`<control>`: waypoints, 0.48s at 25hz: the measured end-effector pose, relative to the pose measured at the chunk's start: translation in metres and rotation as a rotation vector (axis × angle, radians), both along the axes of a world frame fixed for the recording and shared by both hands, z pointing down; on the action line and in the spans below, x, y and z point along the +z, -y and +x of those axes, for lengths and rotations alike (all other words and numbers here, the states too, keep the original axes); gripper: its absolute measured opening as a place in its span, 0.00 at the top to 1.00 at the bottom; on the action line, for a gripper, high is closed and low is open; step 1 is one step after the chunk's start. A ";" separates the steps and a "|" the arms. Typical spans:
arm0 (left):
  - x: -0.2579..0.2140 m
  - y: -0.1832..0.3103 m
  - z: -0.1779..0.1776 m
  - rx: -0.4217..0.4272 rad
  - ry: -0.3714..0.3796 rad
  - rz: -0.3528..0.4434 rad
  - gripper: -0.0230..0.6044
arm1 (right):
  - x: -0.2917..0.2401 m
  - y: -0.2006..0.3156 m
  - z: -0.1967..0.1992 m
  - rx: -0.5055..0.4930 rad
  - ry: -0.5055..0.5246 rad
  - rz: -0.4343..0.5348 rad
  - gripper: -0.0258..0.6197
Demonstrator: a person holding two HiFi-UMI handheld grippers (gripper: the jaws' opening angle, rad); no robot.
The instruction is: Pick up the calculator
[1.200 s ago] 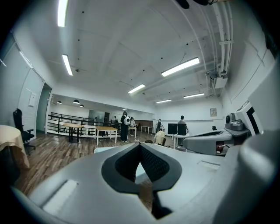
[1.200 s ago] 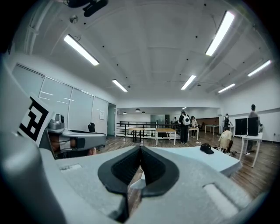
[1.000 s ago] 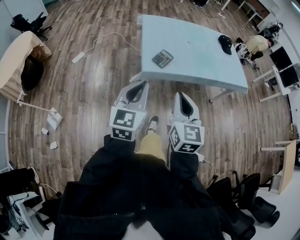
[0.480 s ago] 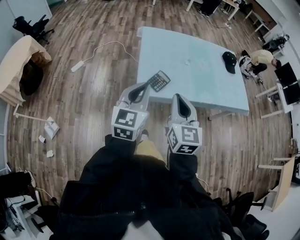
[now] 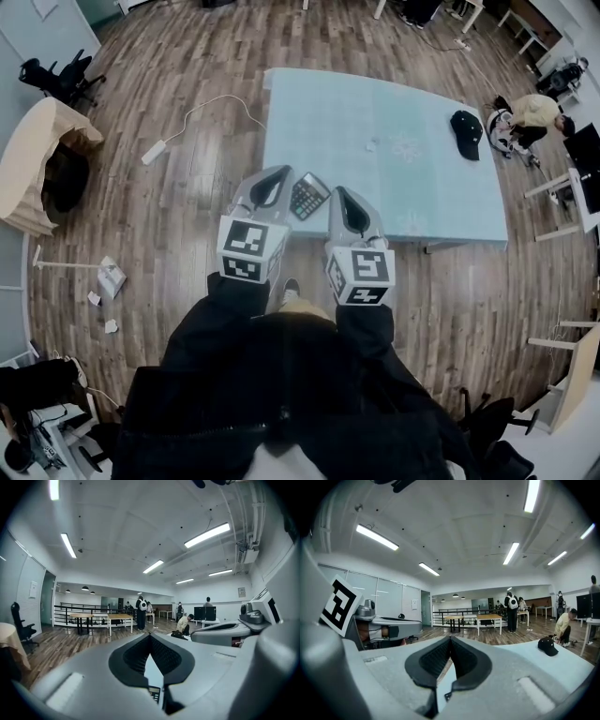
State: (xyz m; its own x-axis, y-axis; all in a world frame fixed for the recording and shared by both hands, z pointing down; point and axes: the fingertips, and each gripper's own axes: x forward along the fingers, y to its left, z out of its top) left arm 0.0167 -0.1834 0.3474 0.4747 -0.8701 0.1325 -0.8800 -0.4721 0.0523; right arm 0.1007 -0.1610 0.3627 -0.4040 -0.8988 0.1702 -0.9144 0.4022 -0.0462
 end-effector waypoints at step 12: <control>0.024 0.056 0.023 -0.007 0.026 -0.062 0.96 | 0.024 0.060 0.018 -0.044 0.007 -0.078 0.96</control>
